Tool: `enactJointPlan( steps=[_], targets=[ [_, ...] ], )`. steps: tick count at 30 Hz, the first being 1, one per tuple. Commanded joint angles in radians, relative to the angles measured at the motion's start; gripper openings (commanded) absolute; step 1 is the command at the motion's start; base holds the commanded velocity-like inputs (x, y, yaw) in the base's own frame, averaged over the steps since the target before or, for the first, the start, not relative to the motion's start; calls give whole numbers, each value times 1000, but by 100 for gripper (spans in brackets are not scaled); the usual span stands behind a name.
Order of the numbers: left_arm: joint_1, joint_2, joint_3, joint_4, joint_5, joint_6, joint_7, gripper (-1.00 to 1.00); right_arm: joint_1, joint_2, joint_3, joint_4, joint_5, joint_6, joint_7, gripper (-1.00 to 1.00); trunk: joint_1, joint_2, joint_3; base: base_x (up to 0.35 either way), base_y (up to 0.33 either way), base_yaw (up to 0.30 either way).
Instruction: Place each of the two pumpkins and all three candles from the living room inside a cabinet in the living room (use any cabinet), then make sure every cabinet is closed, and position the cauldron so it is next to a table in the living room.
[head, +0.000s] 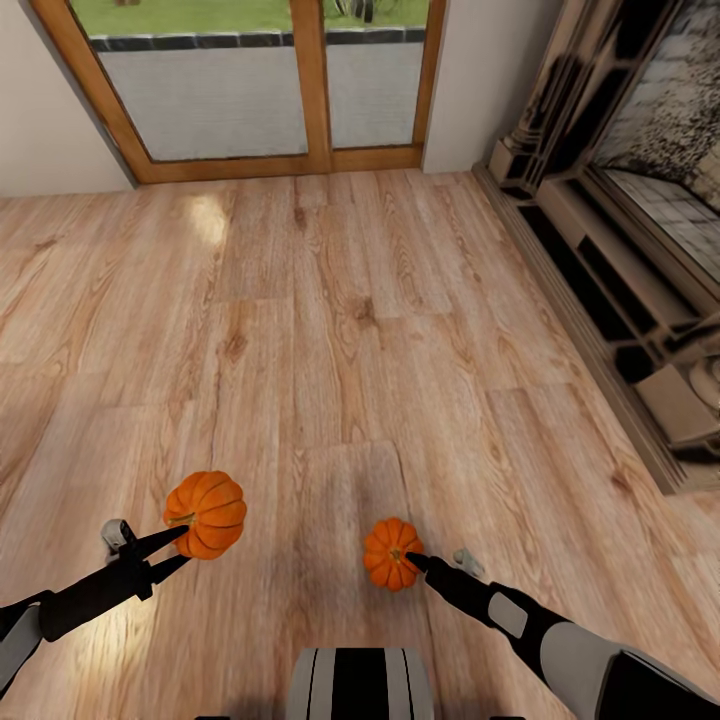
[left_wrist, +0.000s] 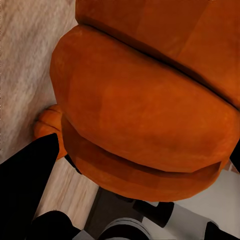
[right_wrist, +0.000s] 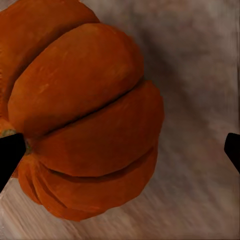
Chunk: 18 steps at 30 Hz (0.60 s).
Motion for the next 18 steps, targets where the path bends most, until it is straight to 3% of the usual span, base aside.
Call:
enactJointPlan(
  steps=[1, 18],
  targets=[
    [0, 0, 0, 0, 4, 7, 1, -100, 0, -1, 29, 3, -3, 4, -23, 100, 0, 0, -1, -97, 0, 0],
    [0, 1, 1, 0, 4, 7, 1, -100, 0, -2, 29, 2, -3, 3, -45, 100, 0, 0, -1, -8, 9, 0]
  ],
)
